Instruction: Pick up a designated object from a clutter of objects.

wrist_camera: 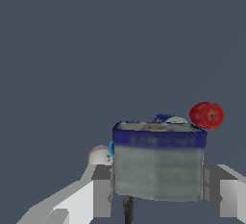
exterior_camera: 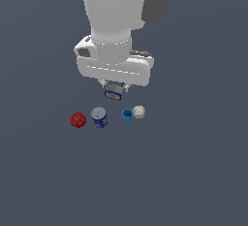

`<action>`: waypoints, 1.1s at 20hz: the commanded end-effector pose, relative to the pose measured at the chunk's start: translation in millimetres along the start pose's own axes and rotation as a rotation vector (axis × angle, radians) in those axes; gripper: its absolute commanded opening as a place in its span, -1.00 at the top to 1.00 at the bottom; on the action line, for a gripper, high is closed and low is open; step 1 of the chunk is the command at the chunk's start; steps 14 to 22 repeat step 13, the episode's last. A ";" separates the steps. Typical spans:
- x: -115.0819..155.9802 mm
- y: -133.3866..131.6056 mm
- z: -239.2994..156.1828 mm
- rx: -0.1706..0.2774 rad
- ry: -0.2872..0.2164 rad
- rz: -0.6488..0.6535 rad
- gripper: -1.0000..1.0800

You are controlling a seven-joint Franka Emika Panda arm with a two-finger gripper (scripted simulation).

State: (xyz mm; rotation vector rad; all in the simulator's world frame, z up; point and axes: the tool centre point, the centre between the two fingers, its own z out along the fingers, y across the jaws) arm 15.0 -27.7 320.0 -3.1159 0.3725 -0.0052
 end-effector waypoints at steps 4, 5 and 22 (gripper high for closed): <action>14.9 15.7 -25.1 -0.003 -0.002 0.000 1.00; 16.9 17.5 -27.9 -0.003 -0.002 0.000 1.00; 24.0 23.9 -38.2 -0.004 -0.003 0.001 1.00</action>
